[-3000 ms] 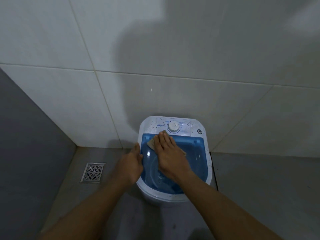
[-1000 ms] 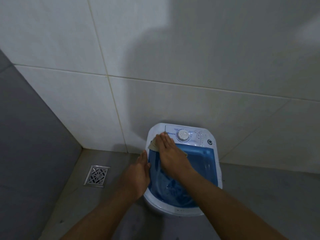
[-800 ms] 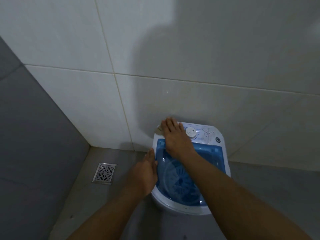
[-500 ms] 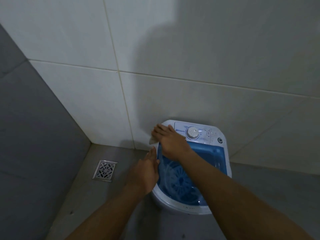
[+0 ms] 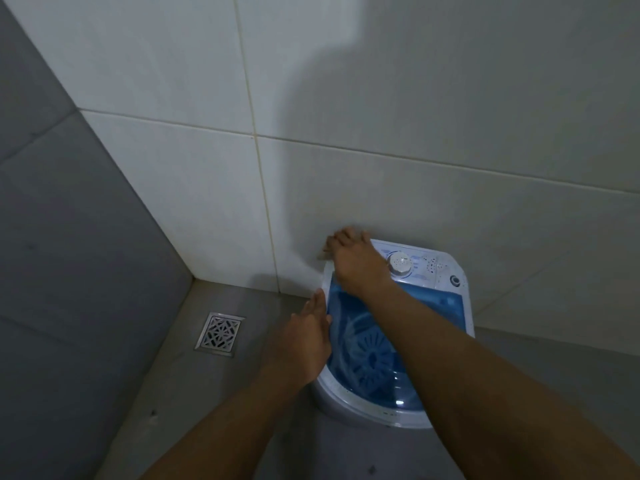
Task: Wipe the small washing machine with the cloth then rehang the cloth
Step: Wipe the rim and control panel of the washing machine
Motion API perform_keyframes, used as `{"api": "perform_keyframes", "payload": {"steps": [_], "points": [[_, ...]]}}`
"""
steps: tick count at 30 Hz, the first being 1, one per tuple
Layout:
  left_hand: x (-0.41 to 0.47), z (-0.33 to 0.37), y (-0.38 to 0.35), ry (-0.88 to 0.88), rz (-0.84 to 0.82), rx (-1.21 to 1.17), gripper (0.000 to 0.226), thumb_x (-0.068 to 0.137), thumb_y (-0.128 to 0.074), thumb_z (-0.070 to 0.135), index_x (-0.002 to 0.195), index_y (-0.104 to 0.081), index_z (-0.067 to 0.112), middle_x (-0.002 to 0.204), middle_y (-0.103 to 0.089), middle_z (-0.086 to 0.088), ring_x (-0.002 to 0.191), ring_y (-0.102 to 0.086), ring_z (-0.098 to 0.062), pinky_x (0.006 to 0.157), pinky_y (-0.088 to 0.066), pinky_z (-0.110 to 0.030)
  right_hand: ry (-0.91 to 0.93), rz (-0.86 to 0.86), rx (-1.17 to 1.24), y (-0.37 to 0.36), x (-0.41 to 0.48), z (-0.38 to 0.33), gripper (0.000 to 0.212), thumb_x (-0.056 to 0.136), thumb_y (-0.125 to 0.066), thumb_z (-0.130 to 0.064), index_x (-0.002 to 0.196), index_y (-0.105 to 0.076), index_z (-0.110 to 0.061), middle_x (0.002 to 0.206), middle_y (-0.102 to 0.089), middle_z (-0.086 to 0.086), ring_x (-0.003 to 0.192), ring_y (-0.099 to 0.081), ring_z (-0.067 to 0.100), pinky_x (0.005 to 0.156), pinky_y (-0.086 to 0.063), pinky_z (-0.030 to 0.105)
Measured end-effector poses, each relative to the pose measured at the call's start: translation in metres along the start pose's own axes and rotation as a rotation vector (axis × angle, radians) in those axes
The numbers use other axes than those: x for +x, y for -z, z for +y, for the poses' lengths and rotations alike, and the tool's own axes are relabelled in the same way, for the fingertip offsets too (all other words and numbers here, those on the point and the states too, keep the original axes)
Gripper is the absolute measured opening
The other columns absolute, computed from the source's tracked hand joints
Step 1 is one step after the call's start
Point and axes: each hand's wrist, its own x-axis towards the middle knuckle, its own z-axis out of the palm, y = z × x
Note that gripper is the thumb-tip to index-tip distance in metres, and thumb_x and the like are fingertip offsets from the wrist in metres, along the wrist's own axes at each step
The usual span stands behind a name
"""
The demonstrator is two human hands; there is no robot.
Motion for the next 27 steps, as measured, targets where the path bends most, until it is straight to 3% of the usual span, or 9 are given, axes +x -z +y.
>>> {"api": "perform_keyframes", "payload": {"steps": [4,8,12,14,17,21,23,25,27], "points": [[0.001,0.001,0.001,-0.026,0.031,0.030,0.057,0.101,-0.035,0.032,0.154,-0.014,0.021,0.137,-0.055,-0.011,0.112,-0.061,-0.027,0.096,-0.048,-0.037,0.124,-0.011,0.078,-0.007,-0.024,-0.009,0.057,0.082,-0.040,-0.012,0.139,-0.045,-0.005,0.147,-0.043,0.014,0.142,-0.028,0.027,0.117,-0.012,0.049],[0.000,0.001,0.001,-0.051,0.054,0.045,0.051,0.100,-0.037,0.031,0.149,-0.025,0.021,0.128,-0.062,-0.010,0.106,-0.063,-0.027,0.092,-0.049,-0.038,0.106,-0.006,0.163,-0.011,-0.044,-0.007,0.071,0.082,-0.051,-0.001,0.149,-0.029,-0.009,0.159,-0.024,0.009,0.148,-0.012,0.020,0.119,-0.002,0.039],[-0.002,0.006,0.004,-0.043,0.067,-0.017,0.047,0.101,-0.036,0.030,0.147,-0.029,0.024,0.131,-0.059,-0.008,0.111,-0.060,-0.028,0.093,-0.045,-0.035,0.089,-0.028,0.144,-0.009,-0.058,0.007,0.081,0.083,-0.049,0.005,0.153,-0.012,-0.009,0.162,-0.007,0.010,0.150,-0.003,0.022,0.119,0.002,0.034],[-0.001,0.007,0.004,-0.035,0.059,-0.036,0.048,0.101,-0.035,0.032,0.148,-0.027,0.026,0.133,-0.058,-0.008,0.112,-0.060,-0.028,0.095,-0.046,-0.036,0.072,0.020,0.105,-0.004,-0.051,0.013,0.078,0.082,-0.051,0.006,0.152,-0.017,-0.005,0.160,-0.015,0.015,0.148,-0.012,0.027,0.120,-0.006,0.037],[0.003,0.002,0.002,0.005,0.006,-0.009,0.055,0.101,-0.032,0.033,0.153,-0.017,0.023,0.144,-0.049,-0.009,0.117,-0.058,-0.028,0.097,-0.046,-0.036,0.080,0.075,0.041,-0.003,-0.023,0.018,0.067,0.074,-0.060,0.006,0.139,-0.042,0.001,0.145,-0.042,0.024,0.137,-0.034,0.039,0.112,-0.028,0.048],[-0.011,-0.002,0.003,0.003,0.000,0.068,0.054,0.102,-0.031,0.032,0.153,-0.021,0.017,0.154,-0.036,-0.006,0.134,-0.045,-0.026,0.109,-0.038,-0.037,0.001,0.066,0.110,-0.008,-0.017,0.011,0.062,0.084,-0.051,0.000,0.144,-0.036,-0.006,0.156,-0.027,0.016,0.146,-0.016,0.030,0.118,-0.011,0.048],[-0.022,-0.004,0.001,-0.003,0.050,0.091,0.050,0.103,-0.032,0.031,0.151,-0.027,0.017,0.146,-0.048,-0.008,0.127,-0.051,-0.025,0.101,-0.041,-0.031,0.018,0.064,0.157,-0.014,-0.025,0.001,0.062,0.086,-0.044,0.001,0.146,-0.033,-0.007,0.157,-0.026,0.014,0.147,-0.013,0.027,0.119,-0.007,0.047],[-0.028,-0.006,-0.003,0.012,0.076,0.099,0.048,0.103,-0.032,0.031,0.149,-0.029,0.018,0.127,-0.062,-0.009,0.109,-0.062,-0.022,0.084,-0.045,-0.026,0.060,0.046,0.184,-0.018,-0.037,-0.009,0.064,0.085,-0.042,0.001,0.147,-0.031,-0.008,0.157,-0.026,0.014,0.148,-0.012,0.026,0.119,-0.006,0.045],[-0.029,-0.007,-0.009,0.048,0.072,0.061,0.047,0.103,-0.032,0.031,0.148,-0.029,0.019,0.114,-0.067,-0.009,0.095,-0.065,-0.020,0.078,-0.048,-0.026,0.097,0.031,0.188,-0.019,-0.051,-0.017,0.066,0.084,-0.040,-0.001,0.148,-0.029,-0.007,0.158,-0.025,0.013,0.148,-0.010,0.025,0.119,-0.005,0.043]]}}
